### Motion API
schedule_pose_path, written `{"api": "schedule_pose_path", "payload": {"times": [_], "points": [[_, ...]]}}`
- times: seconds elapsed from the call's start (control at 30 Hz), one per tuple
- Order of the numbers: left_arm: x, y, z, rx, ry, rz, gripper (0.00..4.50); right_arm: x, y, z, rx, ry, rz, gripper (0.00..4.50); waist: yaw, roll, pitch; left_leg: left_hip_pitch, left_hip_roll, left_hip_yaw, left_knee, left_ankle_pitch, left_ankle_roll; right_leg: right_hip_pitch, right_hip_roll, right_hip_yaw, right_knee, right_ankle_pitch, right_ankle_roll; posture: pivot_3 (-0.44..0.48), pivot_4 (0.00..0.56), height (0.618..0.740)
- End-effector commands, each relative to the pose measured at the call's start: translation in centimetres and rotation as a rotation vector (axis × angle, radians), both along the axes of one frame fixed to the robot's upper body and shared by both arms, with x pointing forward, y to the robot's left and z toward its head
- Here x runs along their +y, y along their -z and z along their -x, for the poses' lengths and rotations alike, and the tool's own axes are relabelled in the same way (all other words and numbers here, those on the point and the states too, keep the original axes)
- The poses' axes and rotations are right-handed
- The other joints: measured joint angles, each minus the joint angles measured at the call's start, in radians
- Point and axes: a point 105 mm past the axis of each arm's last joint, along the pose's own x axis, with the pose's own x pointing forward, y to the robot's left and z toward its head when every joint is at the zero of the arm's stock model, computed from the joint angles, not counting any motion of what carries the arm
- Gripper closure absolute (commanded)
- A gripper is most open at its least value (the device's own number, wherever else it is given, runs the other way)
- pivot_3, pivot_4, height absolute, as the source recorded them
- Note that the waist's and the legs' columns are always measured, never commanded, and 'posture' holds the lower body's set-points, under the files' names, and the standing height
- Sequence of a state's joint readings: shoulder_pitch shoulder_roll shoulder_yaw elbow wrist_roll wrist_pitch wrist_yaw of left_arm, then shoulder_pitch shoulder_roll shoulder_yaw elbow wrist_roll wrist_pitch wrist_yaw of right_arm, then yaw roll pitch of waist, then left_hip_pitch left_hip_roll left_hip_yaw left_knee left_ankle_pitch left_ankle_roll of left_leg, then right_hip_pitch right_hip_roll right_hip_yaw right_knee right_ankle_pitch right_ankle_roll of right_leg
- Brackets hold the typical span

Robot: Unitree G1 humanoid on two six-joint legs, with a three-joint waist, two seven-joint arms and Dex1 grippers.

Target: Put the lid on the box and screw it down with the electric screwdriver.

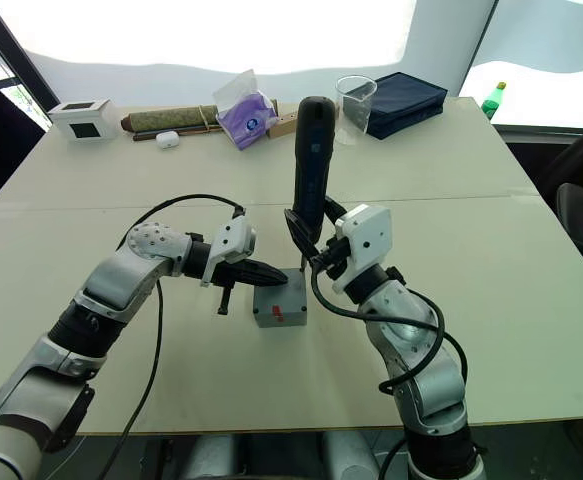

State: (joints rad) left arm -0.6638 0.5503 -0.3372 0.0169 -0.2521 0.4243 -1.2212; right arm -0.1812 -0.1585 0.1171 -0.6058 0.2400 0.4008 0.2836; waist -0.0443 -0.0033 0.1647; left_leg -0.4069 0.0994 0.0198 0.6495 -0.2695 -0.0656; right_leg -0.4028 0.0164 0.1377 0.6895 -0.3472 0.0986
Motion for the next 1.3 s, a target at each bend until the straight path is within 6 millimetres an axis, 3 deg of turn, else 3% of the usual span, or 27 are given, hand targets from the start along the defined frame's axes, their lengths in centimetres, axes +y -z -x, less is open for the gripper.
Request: {"api": "schedule_pose_path", "payload": {"times": [0.03, 0.33, 0.53, 0.7, 0.97, 1.07, 1.3], "points": [[0.6, 1.4, 0.0, 0.041, -0.028, -0.044, 4.50, 0.4, -1.1, 0.5, -0.046, -0.014, -0.043, 2.37, 0.000, 0.000, 0.000, 0.000, 0.000, 0.000, 0.000, 0.000, 0.000, 0.000, 0.000, 0.000, 0.000, 0.000, 0.000, 0.000, 0.150, 0.740], [0.5, 1.5, 0.1, 0.047, -0.022, -0.044, 4.50, 0.7, -0.8, 0.6, -0.056, -0.009, -0.008, 2.37, 0.000, 0.000, 0.000, 0.000, 0.000, 0.000, 0.000, 0.000, 0.000, 0.000, 0.000, 0.000, 0.000, 0.000, 0.000, 0.000, 0.150, 0.740], [0.8, 2.1, 0.4, 0.059, -0.012, -0.066, 4.50, 0.1, 2.4, 0.3, 0.066, 0.018, 0.070, 2.37, 0.000, -0.003, -0.004, 0.002, 0.000, 0.000, 0.000, 0.000, 0.000, 0.002, 0.000, 0.000, 0.000, 0.000, 0.000, 0.000, 0.150, 0.740], [1.3, 2.8, 0.6, 0.083, -0.015, -0.084, 4.50, -0.8, 4.8, 0.3, 0.166, 0.028, 0.096, 2.37, 0.000, -0.008, -0.008, 0.015, 0.000, 0.000, -0.002, -0.003, 0.005, 0.016, 0.000, 0.000, -0.003, -0.001, 0.000, 0.000, 0.150, 0.740], [1.6, 4.0, 1.0, 0.121, -0.032, -0.084, 4.50, -0.6, 8.5, 0.1, 0.281, 0.005, 0.230, 2.37, 0.000, -0.012, -0.029, 0.025, 0.000, 0.000, -0.003, -0.006, 0.010, 0.026, 0.001, 0.000, -0.005, -0.002, -0.002, 0.000, 0.150, 0.740], [1.5, 4.0, 1.1, 0.120, -0.032, -0.083, 4.50, -0.7, 9.3, -0.1, 0.317, 0.011, 0.276, 2.37, 0.000, -0.016, -0.033, 0.036, 0.000, 0.000, -0.003, -0.011, 0.018, 0.037, 0.001, 0.000, -0.007, -0.007, -0.007, 0.000, 0.150, 0.740], [1.4, 4.4, 1.2, 0.128, -0.039, -0.085, 4.50, -0.7, 9.7, -0.5, 0.374, 0.019, 0.236, 2.37, 0.000, -0.019, -0.041, 0.036, 0.000, 0.000, -0.004, -0.011, 0.019, 0.038, 0.001, 0.000, -0.007, -0.007, -0.007, 0.000, 0.150, 0.740]]}}
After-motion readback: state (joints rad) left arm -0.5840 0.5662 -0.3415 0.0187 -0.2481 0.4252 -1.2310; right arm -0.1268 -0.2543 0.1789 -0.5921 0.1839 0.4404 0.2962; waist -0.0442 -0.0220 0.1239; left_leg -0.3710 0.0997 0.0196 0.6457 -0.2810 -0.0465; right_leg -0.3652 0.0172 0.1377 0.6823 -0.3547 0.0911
